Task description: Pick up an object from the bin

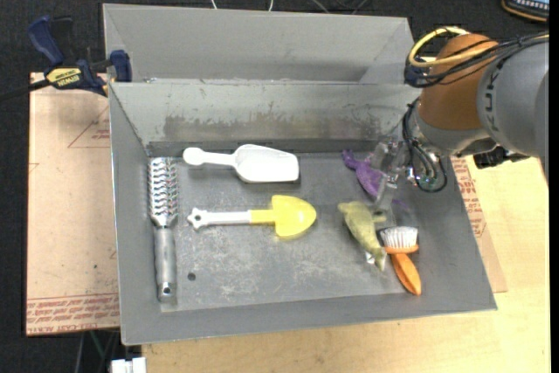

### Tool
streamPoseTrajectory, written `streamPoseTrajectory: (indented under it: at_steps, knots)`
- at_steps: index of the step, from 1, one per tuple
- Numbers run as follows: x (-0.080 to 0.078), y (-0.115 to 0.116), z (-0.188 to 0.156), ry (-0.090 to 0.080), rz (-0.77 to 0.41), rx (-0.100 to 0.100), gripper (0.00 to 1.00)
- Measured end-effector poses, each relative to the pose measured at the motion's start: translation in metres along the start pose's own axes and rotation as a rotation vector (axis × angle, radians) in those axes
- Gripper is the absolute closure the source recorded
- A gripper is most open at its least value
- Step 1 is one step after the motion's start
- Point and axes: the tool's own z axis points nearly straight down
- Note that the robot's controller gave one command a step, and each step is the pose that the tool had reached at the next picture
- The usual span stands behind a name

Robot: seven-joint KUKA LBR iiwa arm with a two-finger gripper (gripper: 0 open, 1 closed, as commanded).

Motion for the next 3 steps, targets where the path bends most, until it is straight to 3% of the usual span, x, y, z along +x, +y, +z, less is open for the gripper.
streamPoseTrajectory:
  at_steps: [1,2,3]
  knots:
    - [-0.001,0.002,-0.001,-0.007,-0.112,0.000,0.00]
    - [0.004,0.014,0.001,-0.001,0.182,0.000,0.00]
    - [-0.002,0.002,-0.001,-0.010,-0.103,-0.001,0.00]
